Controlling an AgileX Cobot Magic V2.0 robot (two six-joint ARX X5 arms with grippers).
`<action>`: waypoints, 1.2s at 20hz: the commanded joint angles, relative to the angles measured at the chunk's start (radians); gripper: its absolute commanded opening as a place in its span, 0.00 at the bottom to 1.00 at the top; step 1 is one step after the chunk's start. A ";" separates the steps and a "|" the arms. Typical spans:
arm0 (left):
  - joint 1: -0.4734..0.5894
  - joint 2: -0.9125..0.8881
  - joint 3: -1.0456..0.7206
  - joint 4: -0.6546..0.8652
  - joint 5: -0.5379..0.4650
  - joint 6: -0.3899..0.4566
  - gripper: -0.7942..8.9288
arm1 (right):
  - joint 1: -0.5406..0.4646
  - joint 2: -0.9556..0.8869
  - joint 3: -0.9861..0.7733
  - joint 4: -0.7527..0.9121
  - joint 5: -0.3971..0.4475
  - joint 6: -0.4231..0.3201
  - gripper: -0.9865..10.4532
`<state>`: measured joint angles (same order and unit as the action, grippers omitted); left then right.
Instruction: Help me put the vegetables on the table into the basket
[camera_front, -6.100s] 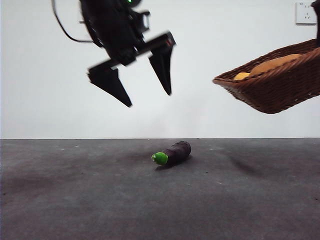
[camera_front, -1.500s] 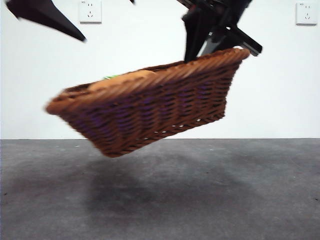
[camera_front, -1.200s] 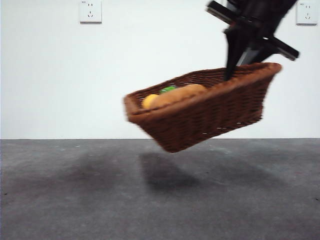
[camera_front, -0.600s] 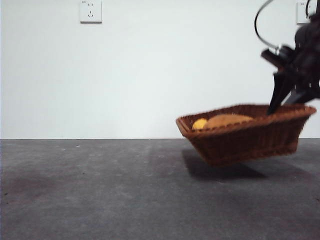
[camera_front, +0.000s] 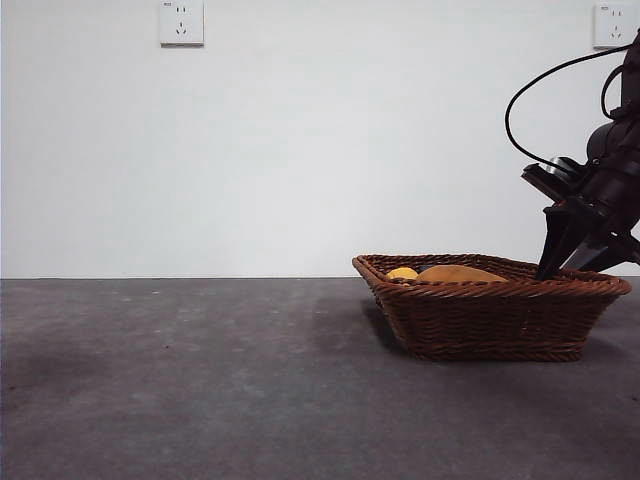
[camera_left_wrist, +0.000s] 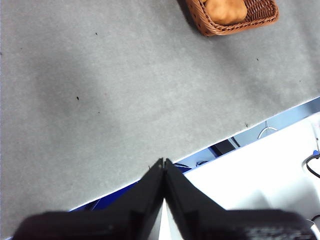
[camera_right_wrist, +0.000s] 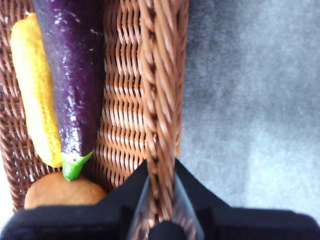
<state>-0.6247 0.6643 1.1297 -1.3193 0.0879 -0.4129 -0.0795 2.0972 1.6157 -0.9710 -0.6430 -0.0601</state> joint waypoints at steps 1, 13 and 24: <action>-0.003 -0.003 -0.002 0.003 -0.003 -0.006 0.08 | -0.001 0.026 0.005 0.013 0.045 0.011 0.12; -0.003 0.005 -0.002 0.003 -0.135 0.102 0.08 | 0.002 -0.294 0.050 -0.145 0.123 0.058 0.61; -0.003 0.010 -0.003 0.004 -0.144 0.243 0.08 | 0.113 -1.059 0.050 -0.330 0.472 0.139 0.08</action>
<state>-0.6247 0.6765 1.1297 -1.3193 -0.0536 -0.1829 0.0322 1.0298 1.6684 -1.3064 -0.1757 0.0666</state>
